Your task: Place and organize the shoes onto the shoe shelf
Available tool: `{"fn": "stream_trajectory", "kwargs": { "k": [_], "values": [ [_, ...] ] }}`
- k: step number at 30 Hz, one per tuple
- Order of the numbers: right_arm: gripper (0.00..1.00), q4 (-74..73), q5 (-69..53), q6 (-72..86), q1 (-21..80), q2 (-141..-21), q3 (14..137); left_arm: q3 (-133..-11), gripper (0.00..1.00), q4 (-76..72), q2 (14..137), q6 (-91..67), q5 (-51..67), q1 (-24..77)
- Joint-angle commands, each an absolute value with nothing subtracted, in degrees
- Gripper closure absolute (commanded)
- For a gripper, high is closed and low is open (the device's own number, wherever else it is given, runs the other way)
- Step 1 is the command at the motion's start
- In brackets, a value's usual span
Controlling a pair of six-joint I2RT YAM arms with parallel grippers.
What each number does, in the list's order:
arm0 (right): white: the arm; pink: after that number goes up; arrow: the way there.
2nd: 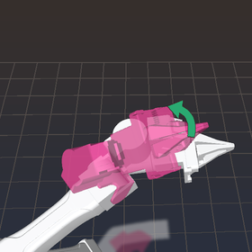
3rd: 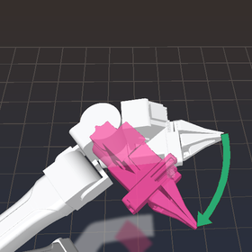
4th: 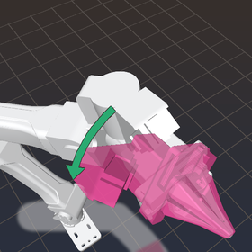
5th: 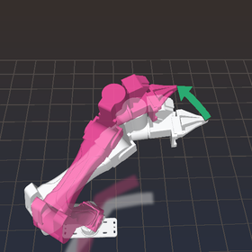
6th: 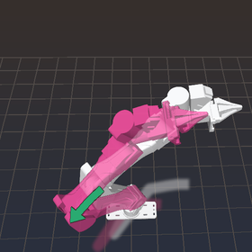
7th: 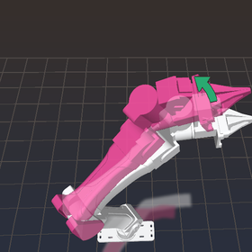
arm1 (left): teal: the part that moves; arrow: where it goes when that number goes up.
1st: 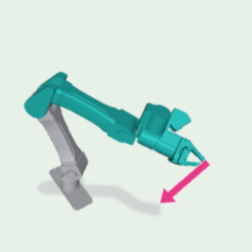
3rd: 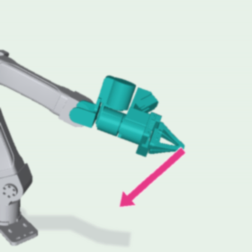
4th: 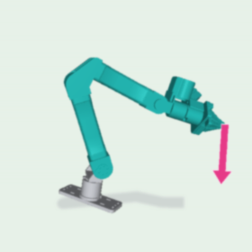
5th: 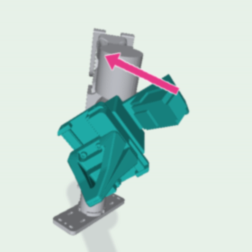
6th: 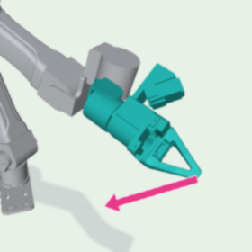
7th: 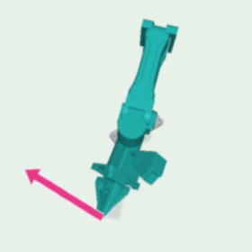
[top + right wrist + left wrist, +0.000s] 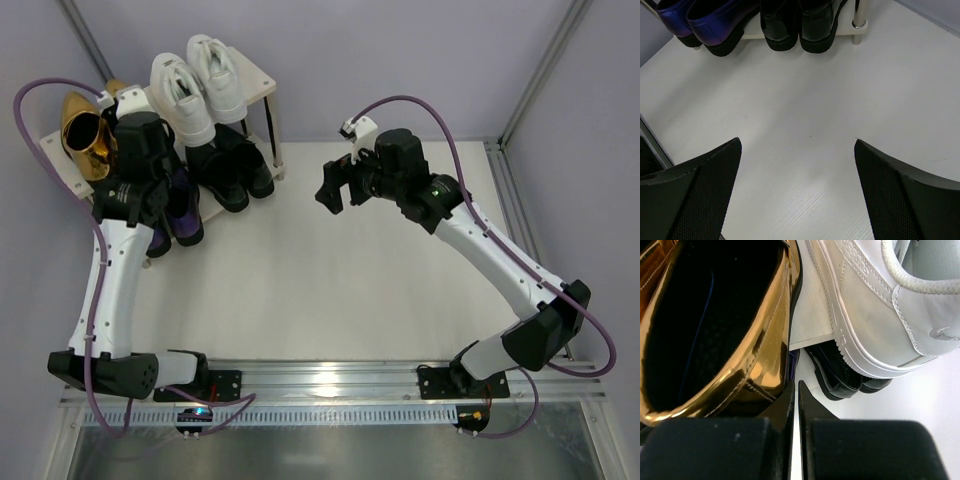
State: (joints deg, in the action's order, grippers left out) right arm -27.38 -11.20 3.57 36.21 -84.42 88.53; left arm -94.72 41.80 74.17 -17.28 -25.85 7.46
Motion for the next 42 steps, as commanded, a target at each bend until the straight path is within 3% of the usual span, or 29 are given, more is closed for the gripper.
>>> {"fn": "stream_trajectory", "kwargs": {
  "k": [1,12,19,30,42],
  "values": [
    [0.06,-24.8,-11.9,3.4,36.1,-81.6,88.4,-96.7,1.0,40.4,75.7,-16.3,-27.1,6.9],
    [0.06,-25.1,-10.7,2.7,36.0,-80.8,86.8,-100.5,1.0,52.5,72.7,-21.4,-14.2,6.9],
    [0.06,-24.9,-11.4,3.2,35.9,-81.0,86.2,-98.1,1.0,64.6,69.2,-22.0,-16.6,6.9],
    [0.06,-24.4,-12.7,4.1,36.0,-81.5,85.8,-90.6,1.0,57.6,67.2,-15.7,-26.0,6.8],
    [0.06,-24.9,-11.2,3.0,35.9,-81.4,85.8,-94.7,1.0,47.5,74.3,-10.6,-28.5,3.4]
  ]
}}
